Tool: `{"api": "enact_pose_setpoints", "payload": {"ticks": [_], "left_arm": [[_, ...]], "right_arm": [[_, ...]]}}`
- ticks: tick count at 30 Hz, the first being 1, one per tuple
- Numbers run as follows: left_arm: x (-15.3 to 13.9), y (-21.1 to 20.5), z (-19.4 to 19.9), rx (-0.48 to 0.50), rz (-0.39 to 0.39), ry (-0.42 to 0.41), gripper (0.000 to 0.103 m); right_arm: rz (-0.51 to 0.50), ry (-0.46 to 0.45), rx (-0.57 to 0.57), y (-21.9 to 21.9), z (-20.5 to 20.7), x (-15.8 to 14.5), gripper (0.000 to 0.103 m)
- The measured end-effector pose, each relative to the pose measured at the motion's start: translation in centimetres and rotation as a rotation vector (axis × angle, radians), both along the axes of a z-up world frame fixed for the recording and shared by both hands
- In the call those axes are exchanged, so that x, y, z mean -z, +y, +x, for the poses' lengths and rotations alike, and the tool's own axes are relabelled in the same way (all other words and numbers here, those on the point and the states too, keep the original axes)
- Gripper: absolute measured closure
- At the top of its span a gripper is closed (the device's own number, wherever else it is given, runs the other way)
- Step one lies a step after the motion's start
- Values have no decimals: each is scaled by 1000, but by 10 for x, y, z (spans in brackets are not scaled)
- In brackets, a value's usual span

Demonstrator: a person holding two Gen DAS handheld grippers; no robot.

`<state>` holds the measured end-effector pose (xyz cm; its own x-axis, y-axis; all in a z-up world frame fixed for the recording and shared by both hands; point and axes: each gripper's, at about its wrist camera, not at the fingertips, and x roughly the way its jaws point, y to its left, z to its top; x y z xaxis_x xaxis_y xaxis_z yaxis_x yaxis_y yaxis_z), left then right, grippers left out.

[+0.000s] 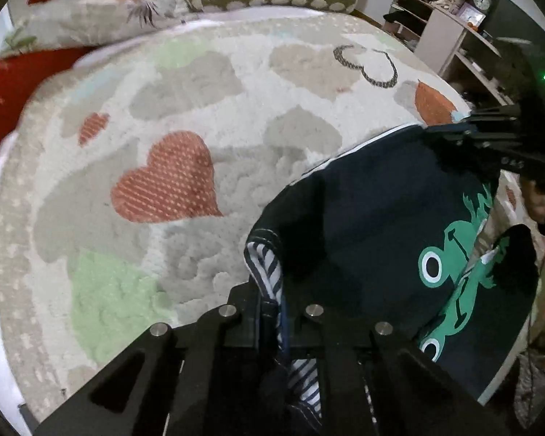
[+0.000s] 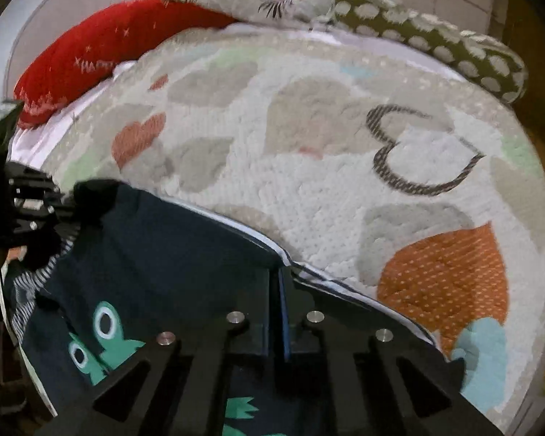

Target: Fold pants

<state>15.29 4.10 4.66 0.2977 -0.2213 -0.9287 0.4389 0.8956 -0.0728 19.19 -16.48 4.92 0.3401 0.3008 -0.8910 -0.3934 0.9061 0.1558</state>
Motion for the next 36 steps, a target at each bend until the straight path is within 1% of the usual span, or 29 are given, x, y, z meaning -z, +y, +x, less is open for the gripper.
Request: {"api": "enact_pose_setpoints", "payload": {"ticks": [5, 7, 10, 11, 14, 18, 21, 22, 25, 26, 28, 29, 30, 31, 32, 33, 34, 36], "left_arm": [[-38, -9, -23, -11, 42, -128, 96], [-57, -9, -41, -15, 46, -182, 96], [-78, -8, -69, -10, 58, -244, 96], [-79, -15, -72, -8, 63, -261, 96], [-93, -16, -103, -12, 70, -315, 96], [-101, -16, -151, -31, 74, -382, 95], [-94, -19, -187, -46, 113, -431, 95], [-89, -21, -197, -49, 122, -433, 95], [-62, -25, -225, -57, 145, -409, 94], [-46, -27, -233, -64, 174, -396, 93], [-23, -30, -238, -73, 226, -370, 92], [-6, -30, -241, -85, 260, -348, 92], [2, -30, -243, -94, 270, -334, 92], [7, -30, -245, -101, 269, -324, 92], [10, -28, -248, -110, 253, -321, 89], [9, -26, -252, -119, 228, -320, 87], [8, -24, -255, -124, 207, -316, 85], [2, -16, -263, -143, 153, -313, 81]], "right_arm": [[15, -91, 26, -4, -26, -42, 98], [22, -119, 27, -2, -40, -56, 98], [33, -155, 21, 0, -68, -74, 98], [36, -164, 19, 1, -77, -78, 98], [54, -195, 10, 4, -110, -90, 98], [81, -216, 2, 9, -148, -95, 98], [99, -217, -7, 12, -180, -91, 98], [110, -211, -8, 12, -190, -88, 98], [138, -184, -9, 13, -222, -70, 98], [143, -171, -6, 12, -230, -62, 98], [149, -129, 7, 8, -246, -42, 98], [145, -113, 14, 6, -251, -34, 98], [134, -102, 34, 2, -256, -26, 98], [125, -94, 66, -5, -261, -19, 98], [130, -80, 90, -12, -265, -15, 98], [156, -65, 116, -22, -269, -14, 97], [197, -68, 158, -36, -274, -17, 95], [248, -101, 256, -64, -277, -27, 73]]}}
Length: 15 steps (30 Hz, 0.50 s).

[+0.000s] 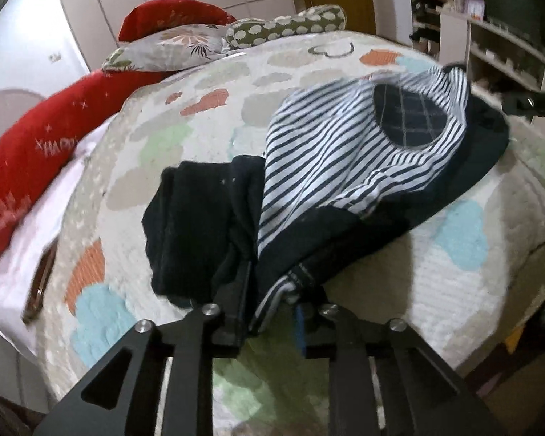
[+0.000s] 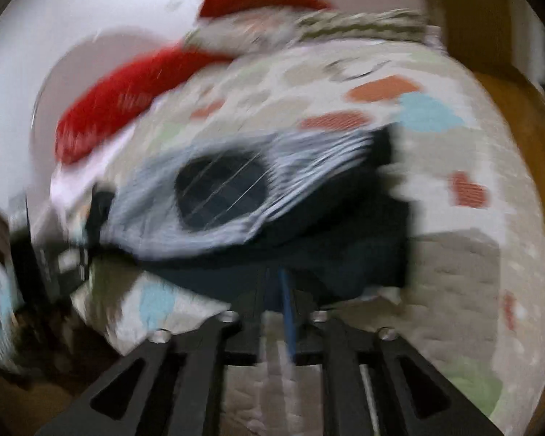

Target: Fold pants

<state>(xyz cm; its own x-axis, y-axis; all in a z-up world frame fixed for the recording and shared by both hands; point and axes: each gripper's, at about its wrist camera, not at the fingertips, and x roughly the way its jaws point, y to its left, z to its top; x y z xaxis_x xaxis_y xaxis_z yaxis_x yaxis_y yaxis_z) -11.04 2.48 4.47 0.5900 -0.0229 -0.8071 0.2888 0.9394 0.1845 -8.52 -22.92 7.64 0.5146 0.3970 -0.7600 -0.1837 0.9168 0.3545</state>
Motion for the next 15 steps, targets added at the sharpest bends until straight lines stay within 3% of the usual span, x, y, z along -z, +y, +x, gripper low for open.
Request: {"api": "enact_pose_setpoints", "payload": {"ticks": [1, 2, 6, 10, 11, 12, 13, 15], "left_arm": [[-2, 3, -3, -4, -18, -3, 79], [-6, 8, -8, -13, -42, -6, 77], [-22, 27, -19, -49, -139, -16, 76], [-39, 45, -23, -119, -228, -47, 68], [-43, 51, -23, -144, -250, -62, 68], [-46, 55, -21, -155, -264, -69, 68], [-49, 60, -21, -168, -285, -75, 68], [-52, 67, -19, -181, -324, -77, 68]], "right_arm": [[13, -28, 71, -16, 0, -7, 55], [14, -65, 149, -31, 1, -15, 53], [70, -79, 229, -50, 27, -26, 51], [56, -33, 272, -37, 77, -10, 51], [46, -6, 272, -32, 85, -3, 52], [30, 45, 260, -26, 98, 8, 84], [28, 71, 253, -24, 102, 11, 93], [60, 38, 264, -24, 95, 4, 93]]}}
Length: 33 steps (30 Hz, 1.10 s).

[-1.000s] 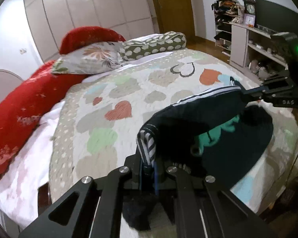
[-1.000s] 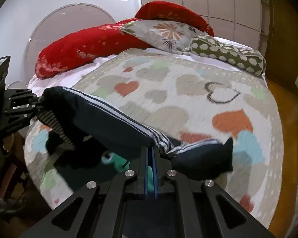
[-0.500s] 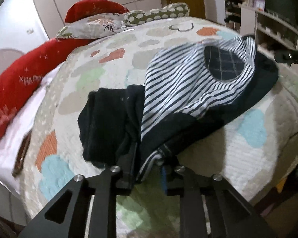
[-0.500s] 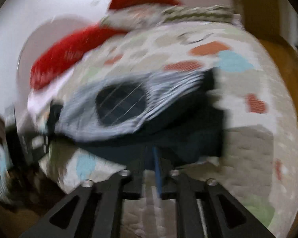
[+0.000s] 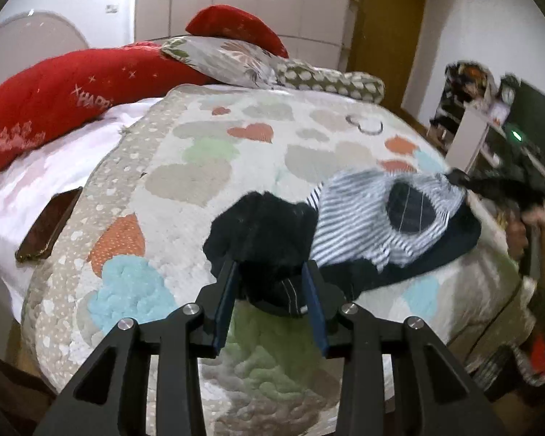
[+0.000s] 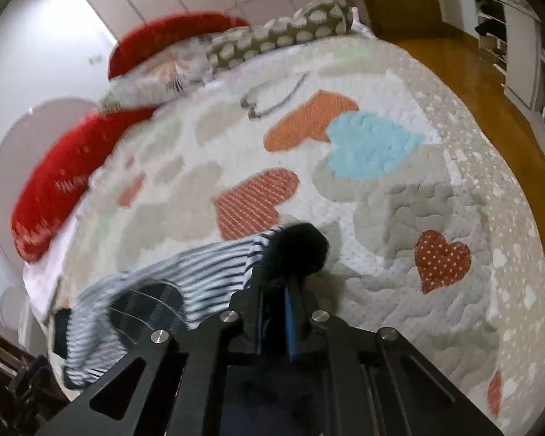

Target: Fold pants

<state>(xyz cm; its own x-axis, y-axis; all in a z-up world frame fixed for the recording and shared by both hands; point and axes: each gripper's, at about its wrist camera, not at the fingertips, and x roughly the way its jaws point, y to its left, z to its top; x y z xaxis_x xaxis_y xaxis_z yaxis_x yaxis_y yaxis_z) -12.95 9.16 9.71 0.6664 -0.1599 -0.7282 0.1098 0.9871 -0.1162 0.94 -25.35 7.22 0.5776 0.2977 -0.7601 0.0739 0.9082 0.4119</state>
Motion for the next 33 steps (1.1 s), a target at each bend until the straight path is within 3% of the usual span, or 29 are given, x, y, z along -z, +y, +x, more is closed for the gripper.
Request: {"api": "enact_pose_setpoints", "payload": {"ticks": [5, 7, 9, 12, 14, 16, 19, 20, 21, 22, 24, 27, 31, 33], "left_arm": [[6, 10, 7, -14, -108, 25, 68], [10, 9, 10, -15, -111, 39, 68], [11, 5, 9, -11, -101, 44, 68], [5, 6, 7, -16, -90, 30, 68], [3, 10, 8, -34, -103, 27, 67], [3, 16, 9, -59, -130, 37, 65], [2, 26, 10, -110, -160, 52, 63], [0, 30, 10, -134, -165, 54, 63], [-2, 34, 10, -151, -169, 53, 63], [-4, 37, 10, -161, -172, 51, 62], [-9, 45, 11, -193, -187, 42, 57], [-11, 49, 16, -208, -205, 38, 56], [-10, 39, 28, -179, -213, 53, 54], [-8, 29, 38, -143, -231, 72, 41]], "right_arm": [[106, -108, 6, -9, -58, -35, 93], [138, -90, 14, -17, -77, -31, 89], [89, -42, 33, -21, -84, -16, 86], [44, -26, 85, -33, -90, -1, 57], [72, -70, 124, -40, -91, -1, 28], [66, -98, 136, -39, -83, 0, 22], [74, -11, 100, -26, -56, 26, 25], [97, 30, 70, -22, -50, 34, 34], [93, 63, 41, -14, -44, 40, 65], [96, 68, 18, -12, -41, 39, 82], [158, 26, 10, -19, -40, 27, 84], [100, -45, 65, -40, -45, 1, 86], [-55, -29, 166, -65, -47, -1, 86], [-79, 9, 175, -67, -46, 11, 85]]}}
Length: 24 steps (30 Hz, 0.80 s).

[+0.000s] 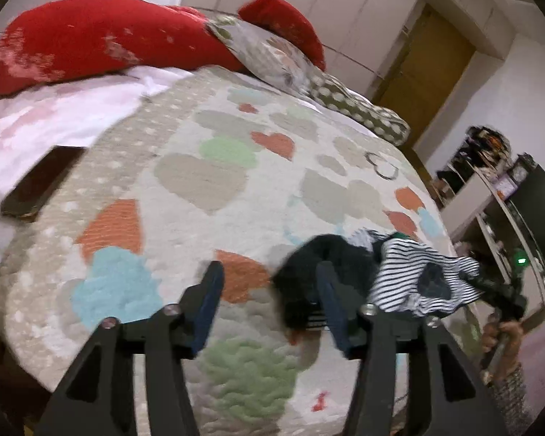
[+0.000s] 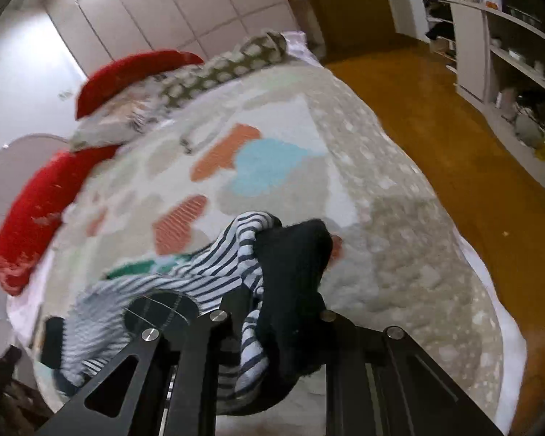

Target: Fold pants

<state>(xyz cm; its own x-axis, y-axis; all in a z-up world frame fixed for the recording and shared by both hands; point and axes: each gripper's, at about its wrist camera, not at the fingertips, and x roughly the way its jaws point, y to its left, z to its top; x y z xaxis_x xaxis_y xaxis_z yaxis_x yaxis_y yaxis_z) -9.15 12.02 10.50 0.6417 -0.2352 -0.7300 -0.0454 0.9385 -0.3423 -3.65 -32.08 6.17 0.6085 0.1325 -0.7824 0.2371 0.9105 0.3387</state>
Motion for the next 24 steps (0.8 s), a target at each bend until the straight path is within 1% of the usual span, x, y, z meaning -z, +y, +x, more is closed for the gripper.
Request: {"api": "enact_pose_setpoints", "payload": {"ticks": [2, 3, 6, 8, 9, 10, 11, 12, 13, 14, 16, 17, 18, 19, 20, 21, 22, 23, 24], "left_arm": [[3, -18, 14, 67, -6, 8, 33], [5, -29, 23, 110, 13, 14, 29], [15, -64, 49, 222, 104, 28, 29], [26, -84, 63, 291, 145, 66, 29], [33, -95, 69, 326, 165, 87, 32], [37, -104, 72, 356, 183, 100, 42], [43, -113, 74, 377, 229, 119, 84], [48, -117, 78, 346, 294, 143, 90], [45, -111, 79, 303, 267, 127, 90], [40, -100, 80, 254, 223, 112, 90], [33, -77, 80, 139, 184, 98, 90], [32, -55, 79, 42, 150, 98, 90], [33, -44, 79, 4, 121, 107, 89], [42, -28, 81, -28, 47, 148, 88], [51, -21, 83, -38, 25, 186, 84], [57, -20, 83, -43, 35, 203, 77], [61, -20, 83, -45, 48, 204, 72], [61, -19, 80, -49, 52, 191, 65], [59, -16, 78, -49, 32, 181, 63]], "right_arm": [[-20, 35, 1, 3, 0, 12, 85], [-34, 42, 1, 6, 0, 16, 85], [-61, 41, 5, 8, -1, 22, 84], [-67, 41, 5, 8, 0, 21, 84], [-68, 41, 4, 8, 0, 22, 84], [-66, 41, 6, 9, 0, 22, 84], [-64, 41, 9, 10, 0, 22, 84], [-60, 40, 9, 10, -1, 22, 84], [-53, 40, 9, 10, 0, 25, 84], [-45, 40, 11, 9, 0, 25, 84], [-34, 35, 10, 7, -2, 28, 84], [-32, 33, 9, 6, -1, 28, 84], [-30, 31, 8, 6, -2, 29, 84], [-30, 29, 5, 4, -3, 30, 83], [-27, 26, 2, 5, -3, 30, 82], [-28, 26, 3, 6, -3, 30, 82], [-34, 26, 3, 6, -3, 31, 82], [-46, 26, 6, 7, -3, 31, 81], [-51, 25, 6, 8, -2, 31, 80]]}}
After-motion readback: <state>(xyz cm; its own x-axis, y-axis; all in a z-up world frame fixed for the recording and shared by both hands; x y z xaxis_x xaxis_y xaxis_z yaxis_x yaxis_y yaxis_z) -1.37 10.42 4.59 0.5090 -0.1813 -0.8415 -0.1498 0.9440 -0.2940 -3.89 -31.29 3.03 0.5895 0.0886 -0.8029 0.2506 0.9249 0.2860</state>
